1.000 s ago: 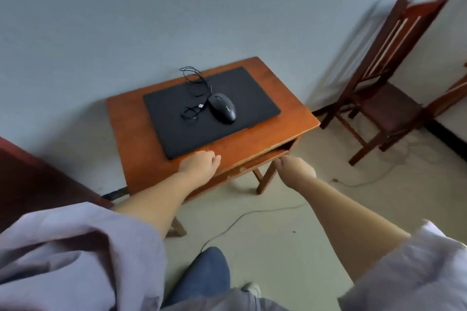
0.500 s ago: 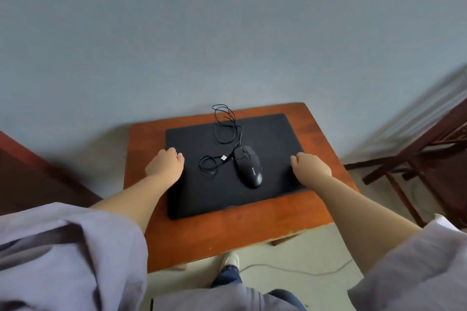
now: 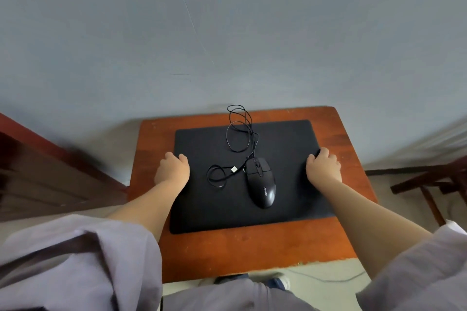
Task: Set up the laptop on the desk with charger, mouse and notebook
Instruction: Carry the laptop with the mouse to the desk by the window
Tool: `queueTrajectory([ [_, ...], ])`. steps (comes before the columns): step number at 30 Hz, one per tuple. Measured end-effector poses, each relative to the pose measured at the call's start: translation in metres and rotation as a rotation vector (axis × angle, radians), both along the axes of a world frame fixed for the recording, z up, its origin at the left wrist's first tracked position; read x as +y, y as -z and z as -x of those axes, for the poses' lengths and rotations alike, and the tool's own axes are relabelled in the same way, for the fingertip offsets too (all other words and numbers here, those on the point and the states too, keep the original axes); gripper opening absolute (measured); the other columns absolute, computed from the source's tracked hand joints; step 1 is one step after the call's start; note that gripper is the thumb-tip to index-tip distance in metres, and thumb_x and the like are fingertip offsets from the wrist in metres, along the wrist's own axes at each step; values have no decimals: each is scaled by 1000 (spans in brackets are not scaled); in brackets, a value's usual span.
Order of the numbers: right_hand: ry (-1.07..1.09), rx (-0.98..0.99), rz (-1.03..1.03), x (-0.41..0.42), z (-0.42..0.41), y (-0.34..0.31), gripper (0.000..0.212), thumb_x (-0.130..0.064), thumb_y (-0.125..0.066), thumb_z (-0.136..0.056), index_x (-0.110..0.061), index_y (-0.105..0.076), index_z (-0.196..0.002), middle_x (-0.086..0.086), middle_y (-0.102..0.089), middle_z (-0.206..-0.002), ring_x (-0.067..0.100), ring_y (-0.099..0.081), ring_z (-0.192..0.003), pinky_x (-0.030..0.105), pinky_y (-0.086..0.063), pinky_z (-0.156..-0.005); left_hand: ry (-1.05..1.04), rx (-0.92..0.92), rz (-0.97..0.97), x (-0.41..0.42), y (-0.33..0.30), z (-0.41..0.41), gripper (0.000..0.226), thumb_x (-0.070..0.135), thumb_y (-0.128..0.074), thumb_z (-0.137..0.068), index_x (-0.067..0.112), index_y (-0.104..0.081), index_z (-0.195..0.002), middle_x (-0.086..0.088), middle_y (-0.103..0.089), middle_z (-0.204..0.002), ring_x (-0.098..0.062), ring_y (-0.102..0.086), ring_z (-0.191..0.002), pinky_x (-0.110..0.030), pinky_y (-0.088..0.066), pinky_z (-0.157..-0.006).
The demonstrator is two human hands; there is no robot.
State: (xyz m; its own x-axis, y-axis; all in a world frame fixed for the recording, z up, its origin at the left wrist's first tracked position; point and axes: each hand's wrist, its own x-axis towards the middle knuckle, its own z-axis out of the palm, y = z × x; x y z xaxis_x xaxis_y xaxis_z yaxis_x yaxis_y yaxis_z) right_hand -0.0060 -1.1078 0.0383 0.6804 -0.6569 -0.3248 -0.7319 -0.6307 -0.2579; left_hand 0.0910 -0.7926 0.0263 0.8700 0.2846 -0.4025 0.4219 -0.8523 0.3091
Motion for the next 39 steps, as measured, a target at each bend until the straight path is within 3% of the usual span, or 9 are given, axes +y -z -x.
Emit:
queueTrajectory([
  [6, 300, -51, -149, -9, -8, 14, 56, -40, -25, -97, 1, -38, -133, 25, -42, -136, 42, -40, -124, 48, -34, -102, -113, 78, -6, -1, 6, -13, 56, 42, -26, -98, -2, -49, -123, -22, -59, -122, -40, -58, -107, -43, -47, -89],
  [11, 314, -84, -172, -23, -1, 21, 70, -47, -19, -97, 10, -54, -116, 26, -59, -121, 40, -53, -113, 42, -40, -96, -159, 45, 139, 6, 13, -19, 68, 54, -23, -95, 0, -56, -118, -19, -61, -118, -38, -58, -104, -40, -47, -87],
  [14, 363, -117, -167, -30, 16, 21, 73, -51, -16, -95, 7, -57, -112, 24, -61, -117, 40, -55, -109, 42, -41, -92, -108, -1, 176, -5, 7, -20, 68, 55, -23, -94, 1, -58, -117, -19, -61, -118, -39, -57, -105, -40, -46, -86],
  [19, 424, -182, -154, -51, 68, 5, 62, -45, -16, -96, -1, -50, -124, 24, -60, -115, 40, -55, -105, 42, -43, -89, 58, -47, 193, -55, -5, -21, 68, 55, -23, -94, 0, -61, -109, -22, -63, -113, -39, -57, -104, -43, -48, -90],
  [27, 864, -270, -142, -100, 240, -11, 68, -48, -18, -96, 4, -59, -110, 22, -62, -115, 37, -55, -105, 39, -41, -90, 424, -55, 245, -197, -15, 51, 68, 56, -22, -93, 3, -62, -107, -19, -64, -109, -39, -58, -101, -40, -46, -84],
  [34, 1194, -265, -124, -118, 453, -17, 67, -43, -17, -97, 9, -56, -114, 28, -57, -122, 40, -51, -115, 41, -39, -97, 778, 23, 234, -336, -15, 206, 69, 56, -23, -94, -1, -60, -111, -20, -62, -115, -37, -57, -100, -38, -44, -75],
  [39, 1450, -244, -84, -112, 594, -18, 69, -44, -16, -97, 10, -53, -119, 31, -54, -126, 41, -49, -119, 42, -38, -99, 985, 126, 220, -411, -6, 342, 67, 54, -26, -94, -1, -53, -122, -20, -56, -126, -38, -54, -111, -42, -44, -90],
])
